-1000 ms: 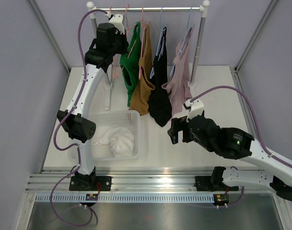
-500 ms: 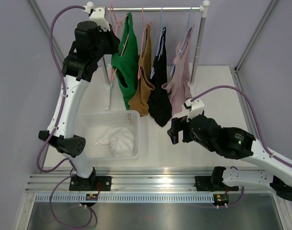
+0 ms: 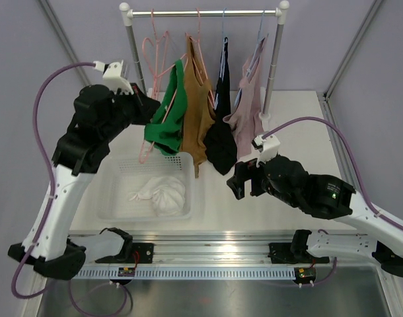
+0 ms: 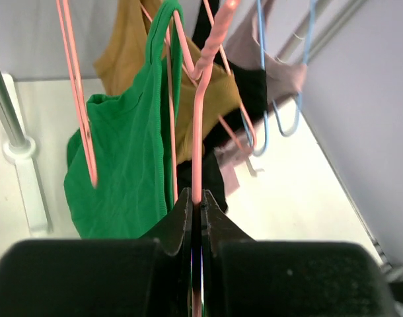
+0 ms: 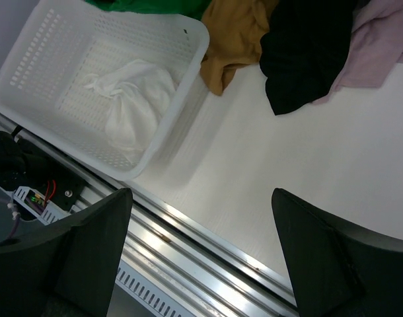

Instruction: Remove the tank top from the hanger

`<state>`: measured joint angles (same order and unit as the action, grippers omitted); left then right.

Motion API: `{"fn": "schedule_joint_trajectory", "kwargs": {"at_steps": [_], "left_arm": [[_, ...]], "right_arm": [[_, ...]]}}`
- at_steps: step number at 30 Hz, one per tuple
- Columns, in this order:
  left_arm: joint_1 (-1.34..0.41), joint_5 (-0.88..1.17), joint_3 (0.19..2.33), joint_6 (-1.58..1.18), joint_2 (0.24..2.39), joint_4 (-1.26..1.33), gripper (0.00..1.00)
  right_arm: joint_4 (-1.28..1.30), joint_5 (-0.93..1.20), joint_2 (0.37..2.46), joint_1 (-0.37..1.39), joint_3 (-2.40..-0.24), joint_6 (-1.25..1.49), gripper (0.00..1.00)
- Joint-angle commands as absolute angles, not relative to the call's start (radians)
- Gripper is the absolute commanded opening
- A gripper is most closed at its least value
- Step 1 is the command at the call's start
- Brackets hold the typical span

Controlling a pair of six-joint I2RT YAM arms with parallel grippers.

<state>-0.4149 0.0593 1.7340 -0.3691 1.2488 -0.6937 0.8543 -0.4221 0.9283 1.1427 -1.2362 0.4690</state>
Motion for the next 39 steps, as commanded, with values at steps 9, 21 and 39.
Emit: {"fn": "schedule_joint_trajectory", "kwargs": {"at_steps": [9,21,39], "left_arm": [[-0.462,0.328,1.359,-0.436,0.783,-0.505,0.00],[-0.479,0.808,1.166,-0.495,0.772,-0.312,0.00],[-0.604,0.831,1.193,-0.548,0.874,-0.196,0.00]], "right_arm": [[0.612,-0.353,0.919,1.144,-1.282,0.359,0.93],[0.428,-0.584,1.136,1.138,-1.376,0.198,0.87],[0.405,-0.597,1.029,0.931,-1.253,0.241,0.11]]}}
